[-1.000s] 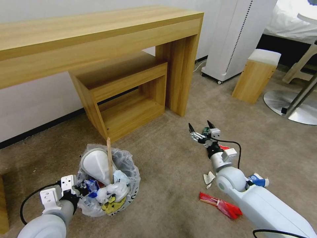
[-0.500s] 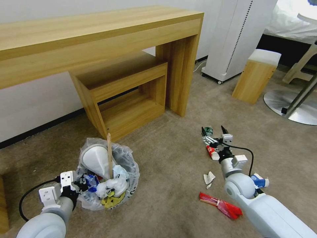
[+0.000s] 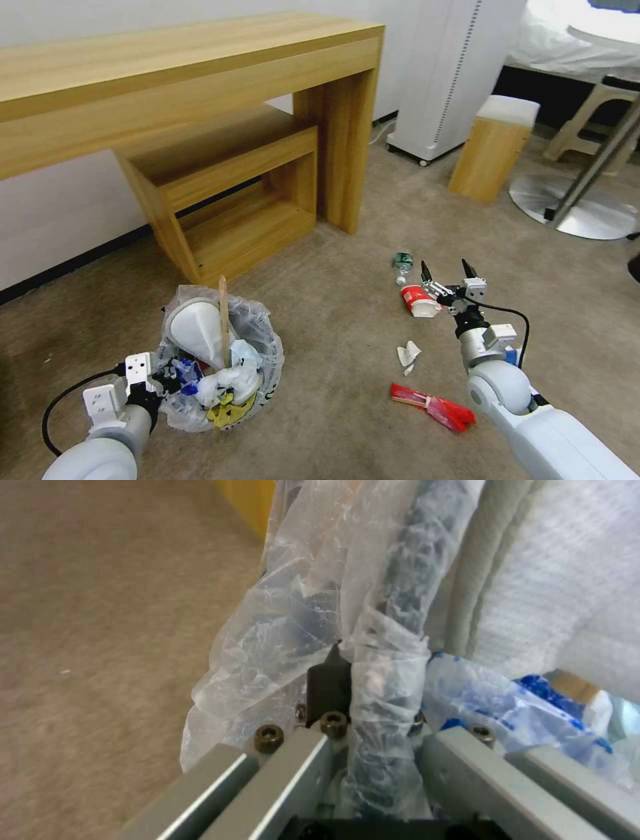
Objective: Pick up the trash bin and place the garbage on the floor into it.
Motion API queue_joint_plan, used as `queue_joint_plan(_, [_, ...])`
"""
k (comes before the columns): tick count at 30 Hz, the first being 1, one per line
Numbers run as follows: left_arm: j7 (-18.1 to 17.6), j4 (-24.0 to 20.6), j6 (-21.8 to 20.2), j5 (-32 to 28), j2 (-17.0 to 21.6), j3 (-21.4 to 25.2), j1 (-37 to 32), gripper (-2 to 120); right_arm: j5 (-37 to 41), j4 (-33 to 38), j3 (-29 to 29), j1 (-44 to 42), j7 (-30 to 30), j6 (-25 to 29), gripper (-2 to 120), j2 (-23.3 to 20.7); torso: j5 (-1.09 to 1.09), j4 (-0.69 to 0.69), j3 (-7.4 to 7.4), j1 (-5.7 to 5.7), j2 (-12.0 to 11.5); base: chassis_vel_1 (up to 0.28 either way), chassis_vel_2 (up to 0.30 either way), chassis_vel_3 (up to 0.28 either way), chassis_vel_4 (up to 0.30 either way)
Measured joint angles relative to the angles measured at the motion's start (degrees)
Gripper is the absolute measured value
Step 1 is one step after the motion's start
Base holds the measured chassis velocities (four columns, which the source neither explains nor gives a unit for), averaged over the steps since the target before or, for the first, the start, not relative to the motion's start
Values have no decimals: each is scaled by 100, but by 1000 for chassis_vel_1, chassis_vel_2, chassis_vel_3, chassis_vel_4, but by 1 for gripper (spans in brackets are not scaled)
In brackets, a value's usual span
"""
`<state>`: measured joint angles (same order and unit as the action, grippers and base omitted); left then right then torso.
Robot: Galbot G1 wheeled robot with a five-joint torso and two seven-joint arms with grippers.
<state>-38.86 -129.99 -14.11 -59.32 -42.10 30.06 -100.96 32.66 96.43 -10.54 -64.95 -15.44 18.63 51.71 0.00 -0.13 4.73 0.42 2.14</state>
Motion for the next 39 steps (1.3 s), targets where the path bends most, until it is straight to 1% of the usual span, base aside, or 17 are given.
queue_joint_plan(8, [0,-18,-14,38,-77,-20,-42,0,-85,-57,-86,-48,-66,46,100,13,0,-3,1,1,0,-93,-96,-89,-106])
queue_joint_plan(11, [-14,-53,-25,37,-132,-45,-45,0,-232,-124,-150,-107,70,205,100,6,0,-4,1,1,0,-63,-72,-70,-63])
queue_joint_plan(15, [-35,-91,-40,40,-146,-48,-66,0,-300,-154,-162,-124,161,343,100,24,0,1,0,1,0,0,0,0,0])
queue_joint_plan(20, [-70,-109,-47,64,-154,-48,-115,0,-305,-166,-152,-166,237,399,100,43,0,2,1,1,0,0,0,0,0])
queue_joint_plan(27, [-70,-133,-49,110,-179,-58,-143,0,-316,-188,-73,-214,297,546,100,73,0,0,0,1,0,0,0,0,0])
queue_joint_plan(31, [-69,-131,-52,148,-204,-77,-174,0,-425,-190,90,-214,313,652,100,94,-1,0,0,0,0,0,0,0,0])
queue_joint_plan(39, [-56,-62,-54,186,-250,-120,-157,0,-442,-252,269,-140,319,689,100,142,0,1,0,0,0,-57,67,62,-64])
